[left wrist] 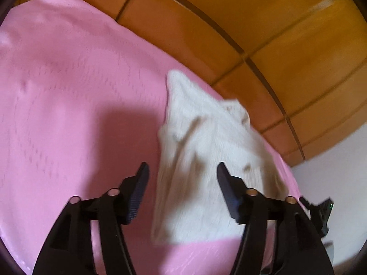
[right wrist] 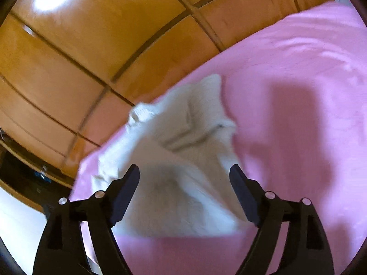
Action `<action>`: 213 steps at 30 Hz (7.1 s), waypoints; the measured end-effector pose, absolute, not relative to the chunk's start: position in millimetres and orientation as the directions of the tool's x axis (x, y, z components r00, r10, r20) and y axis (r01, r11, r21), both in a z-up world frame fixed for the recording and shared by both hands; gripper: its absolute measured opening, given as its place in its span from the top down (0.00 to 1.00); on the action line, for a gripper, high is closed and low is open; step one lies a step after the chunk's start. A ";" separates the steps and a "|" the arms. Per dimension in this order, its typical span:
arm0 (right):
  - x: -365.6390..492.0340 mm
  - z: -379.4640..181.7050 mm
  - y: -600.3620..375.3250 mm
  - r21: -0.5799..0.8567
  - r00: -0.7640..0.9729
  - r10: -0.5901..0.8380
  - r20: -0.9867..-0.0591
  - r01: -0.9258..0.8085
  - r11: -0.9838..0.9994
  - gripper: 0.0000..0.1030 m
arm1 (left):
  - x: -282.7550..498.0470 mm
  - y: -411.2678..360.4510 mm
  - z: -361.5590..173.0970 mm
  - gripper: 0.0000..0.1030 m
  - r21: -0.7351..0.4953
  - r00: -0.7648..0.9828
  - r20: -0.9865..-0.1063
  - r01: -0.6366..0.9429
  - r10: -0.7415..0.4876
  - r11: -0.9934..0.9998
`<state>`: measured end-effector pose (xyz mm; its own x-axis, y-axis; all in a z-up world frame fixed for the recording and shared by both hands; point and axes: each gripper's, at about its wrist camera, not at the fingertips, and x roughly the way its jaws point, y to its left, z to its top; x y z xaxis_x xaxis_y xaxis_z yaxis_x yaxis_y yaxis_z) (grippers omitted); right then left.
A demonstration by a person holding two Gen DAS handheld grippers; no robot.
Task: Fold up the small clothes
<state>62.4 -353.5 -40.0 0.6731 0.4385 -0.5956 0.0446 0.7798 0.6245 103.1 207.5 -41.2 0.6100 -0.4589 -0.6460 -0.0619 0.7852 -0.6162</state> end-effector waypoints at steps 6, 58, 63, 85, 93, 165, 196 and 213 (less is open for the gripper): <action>46.9 -70.4 -318.8 0.464 0.596 0.374 -0.711 -0.002 0.886 0.34 | 80.3 179.4 -69.3 0.39 -0.601 0.517 -0.680 0.012 -0.519 0.799; 7.4 -42.7 -229.8 0.049 0.606 0.187 -0.773 -0.238 0.970 0.92 | 33.4 140.7 -40.4 0.93 -0.258 0.548 -0.767 0.212 -0.333 0.943; -3.2 -1.6 -259.3 0.175 0.652 0.282 -0.704 -0.225 0.958 0.93 | 19.1 164.2 -18.8 0.95 -0.349 0.593 -0.697 0.210 -0.403 0.913; 184.6 -48.2 -294.7 0.250 0.632 0.160 -0.758 0.055 0.967 0.94 | 191.0 166.2 -31.8 0.95 -0.307 0.587 -0.770 0.002 -0.249 0.952; 159.2 -28.8 -294.3 0.225 0.711 0.129 -0.691 0.043 0.973 0.61 | 163.4 173.4 -0.3 0.58 -0.324 0.671 -0.701 0.006 -0.244 0.946; 28.1 -65.6 -263.1 0.227 0.644 0.155 -0.749 0.030 0.974 0.32 | 27.7 106.8 -33.2 0.45 -0.162 0.653 -0.742 0.043 -0.150 0.986; 27.5 -50.5 -307.3 0.352 0.696 0.201 -0.690 0.080 0.932 0.20 | 49.3 148.9 -44.9 0.31 -0.059 0.659 -0.752 -0.077 0.007 0.995; 55.7 -73.5 -320.8 0.532 0.563 0.415 -0.715 0.054 0.845 0.79 | 57.8 121.5 -53.5 0.32 -0.204 0.615 -0.764 0.056 -0.195 0.977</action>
